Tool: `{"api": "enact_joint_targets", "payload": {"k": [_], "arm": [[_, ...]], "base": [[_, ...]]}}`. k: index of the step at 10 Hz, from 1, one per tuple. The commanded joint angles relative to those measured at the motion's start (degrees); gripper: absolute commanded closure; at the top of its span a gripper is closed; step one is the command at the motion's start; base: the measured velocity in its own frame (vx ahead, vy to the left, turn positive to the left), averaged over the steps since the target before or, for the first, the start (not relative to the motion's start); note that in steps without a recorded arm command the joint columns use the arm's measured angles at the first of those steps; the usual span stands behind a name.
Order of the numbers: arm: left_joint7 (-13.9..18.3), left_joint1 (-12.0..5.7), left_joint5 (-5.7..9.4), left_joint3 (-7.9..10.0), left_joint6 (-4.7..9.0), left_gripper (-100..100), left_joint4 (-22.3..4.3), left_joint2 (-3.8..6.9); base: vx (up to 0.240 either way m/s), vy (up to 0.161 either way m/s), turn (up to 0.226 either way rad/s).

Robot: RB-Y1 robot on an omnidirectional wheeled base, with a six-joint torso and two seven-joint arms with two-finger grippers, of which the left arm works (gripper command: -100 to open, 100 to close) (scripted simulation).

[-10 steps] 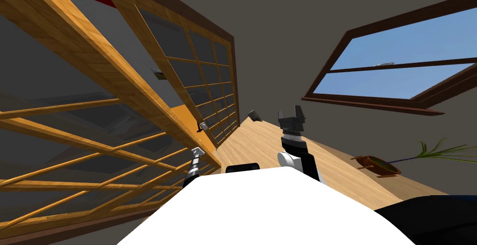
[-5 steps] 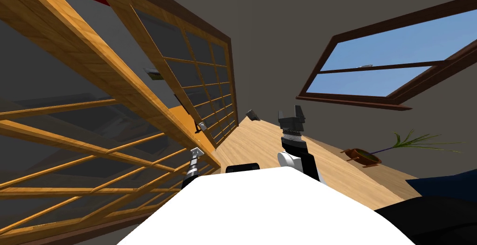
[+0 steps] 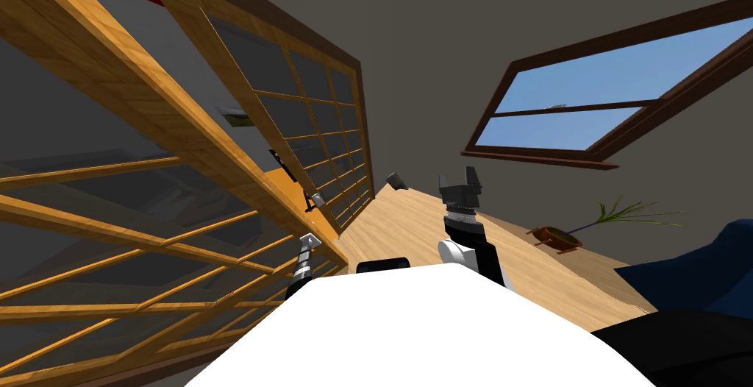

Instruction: Pull the door open

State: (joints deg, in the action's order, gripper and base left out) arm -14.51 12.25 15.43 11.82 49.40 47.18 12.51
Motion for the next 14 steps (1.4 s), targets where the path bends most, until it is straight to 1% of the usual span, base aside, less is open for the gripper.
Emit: {"api": "enact_joint_targets", "payload": {"k": [1,2,3,4,5,6,7,8,9,10,11,12,13,14], "arm": [[2.86,0.11,1.01,0.05,0.33,100,-0.78,0.50],[3.11,0.11,1.01,0.05,0.33,100,-0.78,0.50],[5.44,0.12,1.78,-0.07,0.45,100,-0.99,0.71],[6.85,0.13,2.56,-0.18,0.57,100,-1.19,0.92],[7.88,0.13,2.56,-0.18,0.57,100,-1.19,0.92],[9.85,0.14,3.36,-0.29,0.69,100,-1.40,1.13],[10.27,0.14,3.36,-0.29,0.69,100,-1.40,1.13],[12.36,0.16,4.16,-0.41,0.82,100,-1.61,1.34],[12.65,0.16,4.16,-0.41,0.82,100,-1.61,1.34],[14.86,0.17,4.95,-0.52,0.94,100,-1.82,1.56],[16.37,0.18,5.75,-0.64,1.06,100,-2.03,1.77],[17.43,0.18,5.75,-0.64,1.06,100,-2.03,1.77],[19.33,0.19,6.54,-0.75,1.19,100,-2.24,1.98],[19.81,0.19,6.54,-0.75,1.19,100,-2.24,1.98]], "base": [[-0.047,0.002,-0.087],[-0.040,-0.004,-0.051],[-0.043,-0.001,-0.083],[-0.058,0.005,-0.149],[-0.051,0.010,-0.057],[-0.058,0.002,-0.091],[-0.043,0.000,-0.049],[-0.047,-0.001,-0.091],[-0.038,0.004,-0.046],[-0.044,0.001,-0.095],[-0.072,0.001,-0.139],[-0.049,0.002,-0.058],[-0.044,0.000,-0.075],[-0.038,-0.001,-0.053]]}}
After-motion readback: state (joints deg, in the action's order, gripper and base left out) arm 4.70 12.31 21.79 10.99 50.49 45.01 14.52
